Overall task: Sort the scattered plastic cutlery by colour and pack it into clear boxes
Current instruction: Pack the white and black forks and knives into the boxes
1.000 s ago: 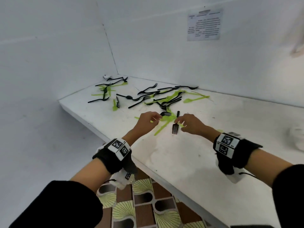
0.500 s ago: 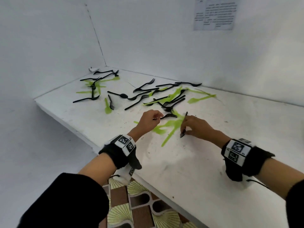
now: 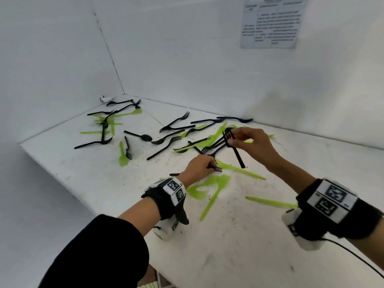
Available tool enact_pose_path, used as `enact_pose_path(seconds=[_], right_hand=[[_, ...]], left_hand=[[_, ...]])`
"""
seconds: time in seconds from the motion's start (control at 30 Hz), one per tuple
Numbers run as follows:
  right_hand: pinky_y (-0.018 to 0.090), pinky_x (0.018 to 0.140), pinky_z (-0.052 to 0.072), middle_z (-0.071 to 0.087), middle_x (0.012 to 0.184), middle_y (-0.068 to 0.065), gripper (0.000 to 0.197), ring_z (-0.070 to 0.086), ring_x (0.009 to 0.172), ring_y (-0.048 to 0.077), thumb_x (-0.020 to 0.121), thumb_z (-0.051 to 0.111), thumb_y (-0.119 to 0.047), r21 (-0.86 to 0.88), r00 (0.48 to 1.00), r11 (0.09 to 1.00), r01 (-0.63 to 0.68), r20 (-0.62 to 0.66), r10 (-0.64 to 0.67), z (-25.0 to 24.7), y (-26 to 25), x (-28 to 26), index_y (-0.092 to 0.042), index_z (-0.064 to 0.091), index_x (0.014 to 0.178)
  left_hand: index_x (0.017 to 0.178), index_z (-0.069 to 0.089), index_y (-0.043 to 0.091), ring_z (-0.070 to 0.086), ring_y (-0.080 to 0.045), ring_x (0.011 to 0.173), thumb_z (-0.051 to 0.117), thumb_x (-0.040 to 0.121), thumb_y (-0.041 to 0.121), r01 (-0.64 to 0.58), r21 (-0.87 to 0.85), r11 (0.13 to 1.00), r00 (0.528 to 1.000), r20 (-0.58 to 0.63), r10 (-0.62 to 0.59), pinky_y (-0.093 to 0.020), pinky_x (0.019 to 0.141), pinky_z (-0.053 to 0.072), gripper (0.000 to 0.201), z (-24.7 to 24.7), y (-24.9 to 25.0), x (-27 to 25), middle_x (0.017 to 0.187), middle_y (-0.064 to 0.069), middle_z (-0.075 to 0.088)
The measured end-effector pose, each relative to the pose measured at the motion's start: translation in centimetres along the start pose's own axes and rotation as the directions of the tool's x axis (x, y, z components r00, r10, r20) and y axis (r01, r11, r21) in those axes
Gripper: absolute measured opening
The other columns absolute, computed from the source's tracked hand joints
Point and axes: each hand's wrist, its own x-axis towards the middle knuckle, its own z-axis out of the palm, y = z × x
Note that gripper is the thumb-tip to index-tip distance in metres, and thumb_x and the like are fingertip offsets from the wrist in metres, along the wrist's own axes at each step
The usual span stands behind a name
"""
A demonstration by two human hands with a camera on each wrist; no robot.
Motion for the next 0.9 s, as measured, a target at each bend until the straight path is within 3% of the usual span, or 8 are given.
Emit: enact_pose_path(seconds=[0.07, 0.2, 0.27, 0.43, 0.5, 0.6, 0.77, 0.9], right_hand=[[0.000, 0.066, 0.037, 0.062, 0.074, -0.009, 0.014, 0.053, 0.061, -0.015, 0.079, 0.073, -0.018, -0.026, 0.998, 1.000, -0.002, -0.056, 0.001, 0.3, 0.2, 1.5, -0.019, 0.068, 0.092], [0.011, 0.057, 0.047, 0.056, 0.068, 0.002, 0.007, 0.055, 0.049, -0.001, 0.088, 0.062, -0.014, 0.020, 0.995, 0.996, -0.089, -0.032, 0.089, 1.7, 0.9, 4.5, -0.015, 0.061, 0.095], [0.012, 0.050, 0.047, 0.053, 0.068, 0.003, 0.008, 0.053, 0.047, 0.004, 0.089, 0.062, -0.015, -0.088, 0.995, 0.992, -0.090, 0.027, 0.092, 2.6, 2.0, 5.8, -0.011, 0.062, 0.095], [0.024, 0.069, 0.035, 0.054, 0.069, -0.003, 0.012, 0.049, 0.070, 0.010, 0.074, 0.071, -0.001, -0.556, 0.919, 0.830, 0.042, 0.347, 0.186, 4.2, 4.9, 7.6, -0.001, 0.071, 0.087], [0.021, 0.070, 0.028, 0.051, 0.074, -0.007, 0.026, 0.050, 0.080, 0.013, 0.075, 0.064, 0.007, -0.625, 0.914, 0.776, 0.086, 0.360, 0.189, 4.8, 5.5, 7.7, -0.003, 0.071, 0.097], [0.019, 0.073, 0.030, 0.049, 0.097, 0.001, 0.040, 0.049, 0.105, 0.022, 0.078, 0.059, 0.006, -0.690, 0.884, 0.710, 0.141, 0.410, 0.223, 6.0, 6.1, 7.8, -0.015, 0.067, 0.111], [0.026, 0.067, 0.038, 0.048, 0.108, 0.001, 0.023, 0.055, 0.100, 0.020, 0.080, 0.066, -0.010, -0.813, 0.894, 0.574, 0.094, 0.323, 0.311, 6.9, 5.7, 7.5, -0.020, 0.068, 0.101], [0.026, 0.067, 0.034, 0.050, 0.099, -0.002, 0.020, 0.054, 0.099, 0.019, 0.079, 0.071, -0.018, -0.802, 0.919, 0.592, -0.080, 0.171, 0.356, 5.5, 5.0, 6.9, -0.016, 0.067, 0.098]], left_hand=[[0.102, 0.053, 0.003, 0.056, -0.027, 0.080, 0.049, 0.092, 0.008, -0.024, -0.064, 0.998, 1.000, -0.018, 0.023, -0.035, 0.063, 0.041, 0.012, -0.4, 0.2, 0.1, 0.094, -0.015, 0.063], [0.112, 0.042, 0.005, 0.055, -0.026, 0.075, 0.035, 0.096, 0.005, -0.130, -0.146, 0.981, 0.988, -0.098, 0.116, -0.040, 0.068, 0.046, 0.018, -2.8, 0.0, 0.2, 0.090, -0.008, 0.058], [0.116, 0.045, 0.008, 0.052, -0.022, 0.071, 0.034, 0.096, 0.002, -0.175, -0.195, 0.965, 0.975, -0.168, 0.143, -0.036, 0.065, 0.046, 0.024, -4.1, -0.8, 0.8, 0.089, -0.008, 0.056], [0.113, 0.060, 0.003, 0.051, 0.008, 0.068, 0.040, 0.093, -0.002, -0.318, -0.264, 0.911, 0.921, -0.314, 0.231, -0.008, 0.063, 0.037, 0.029, -6.4, -4.1, 3.4, 0.085, 0.001, 0.056], [0.112, 0.062, 0.003, 0.054, 0.009, 0.065, 0.042, 0.093, -0.004, -0.333, -0.333, 0.882, 0.931, -0.263, 0.253, -0.006, 0.063, 0.038, 0.028, -7.1, -5.0, 4.4, 0.084, 0.001, 0.059], [0.110, 0.061, 0.005, 0.060, -0.001, 0.071, 0.048, 0.090, 0.004, -0.381, -0.351, 0.855, 0.923, -0.197, 0.330, -0.013, 0.070, 0.046, 0.024, -8.0, -6.2, 6.1, 0.083, 0.003, 0.064], [0.100, 0.069, 0.005, 0.062, -0.013, 0.081, 0.057, 0.087, 0.001, -0.441, -0.302, 0.845, 0.892, -0.041, 0.451, -0.024, 0.074, 0.047, 0.018, -8.5, -7.8, 9.4, 0.088, -0.005, 0.070], [0.104, 0.070, 0.006, 0.057, -0.012, 0.081, 0.057, 0.085, -0.003, -0.535, -0.196, 0.822, 0.816, 0.133, 0.563, -0.018, 0.073, 0.045, 0.024, -7.8, -8.6, 11.4, 0.098, -0.009, 0.070]])
